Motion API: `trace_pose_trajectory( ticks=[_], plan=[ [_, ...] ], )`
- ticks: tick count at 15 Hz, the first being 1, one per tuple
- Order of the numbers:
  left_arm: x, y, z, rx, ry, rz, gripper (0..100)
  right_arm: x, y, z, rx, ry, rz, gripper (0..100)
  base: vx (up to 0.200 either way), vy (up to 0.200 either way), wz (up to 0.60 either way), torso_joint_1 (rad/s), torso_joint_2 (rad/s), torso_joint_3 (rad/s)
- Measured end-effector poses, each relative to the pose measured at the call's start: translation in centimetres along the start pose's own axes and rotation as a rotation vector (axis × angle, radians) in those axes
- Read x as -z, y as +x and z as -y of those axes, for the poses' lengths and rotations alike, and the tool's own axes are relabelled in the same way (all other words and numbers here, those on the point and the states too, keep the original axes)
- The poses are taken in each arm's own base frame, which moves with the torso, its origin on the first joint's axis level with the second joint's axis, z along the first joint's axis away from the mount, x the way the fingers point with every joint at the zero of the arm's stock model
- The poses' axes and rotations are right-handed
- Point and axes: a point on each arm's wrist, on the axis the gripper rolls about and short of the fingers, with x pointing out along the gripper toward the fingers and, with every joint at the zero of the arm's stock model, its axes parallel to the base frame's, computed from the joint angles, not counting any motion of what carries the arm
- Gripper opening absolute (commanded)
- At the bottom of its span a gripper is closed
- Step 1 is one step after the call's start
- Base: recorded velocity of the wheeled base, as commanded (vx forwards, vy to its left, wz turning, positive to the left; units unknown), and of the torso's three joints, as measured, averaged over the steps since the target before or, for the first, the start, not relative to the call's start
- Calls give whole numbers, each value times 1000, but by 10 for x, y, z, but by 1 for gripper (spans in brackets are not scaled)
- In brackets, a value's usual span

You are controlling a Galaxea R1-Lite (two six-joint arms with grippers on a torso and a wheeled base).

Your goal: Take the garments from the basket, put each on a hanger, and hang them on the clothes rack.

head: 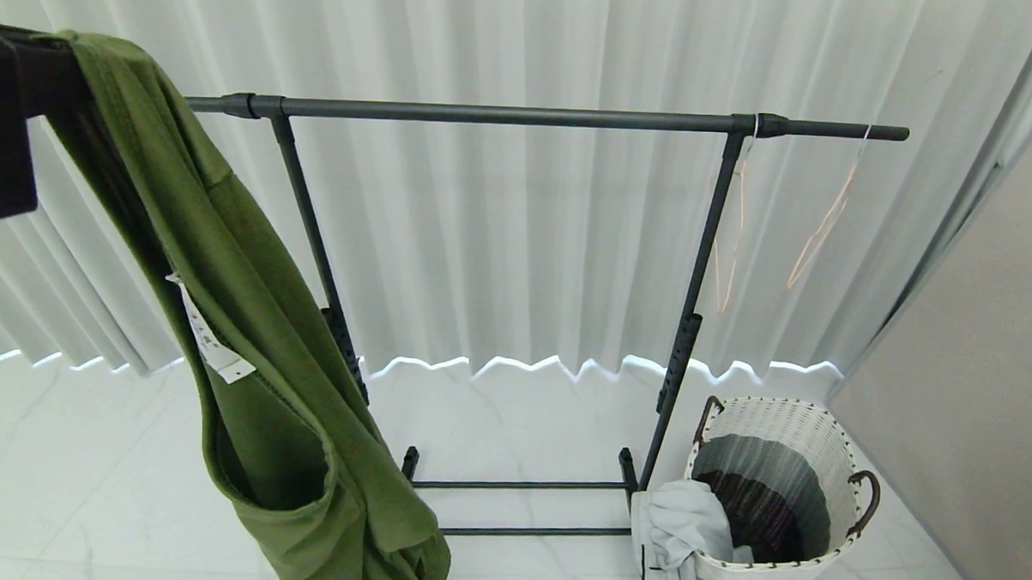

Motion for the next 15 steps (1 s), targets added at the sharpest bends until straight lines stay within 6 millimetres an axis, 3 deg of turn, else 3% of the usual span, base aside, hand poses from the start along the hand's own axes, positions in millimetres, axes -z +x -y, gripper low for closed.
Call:
trace_pose_trajectory(
  ticks=[7, 15],
  plan=[
    [6, -1, 1, 4, 14, -12, 0, 5, 6, -4, -9, 5, 31, 100, 0, -200, 0, 5, 2, 2],
    [9, -2, 2, 4, 22, -21, 0, 7, 8, -6, -15, 5, 21, 100, 0, 0, 0, 0, 0, 0]
  ],
)
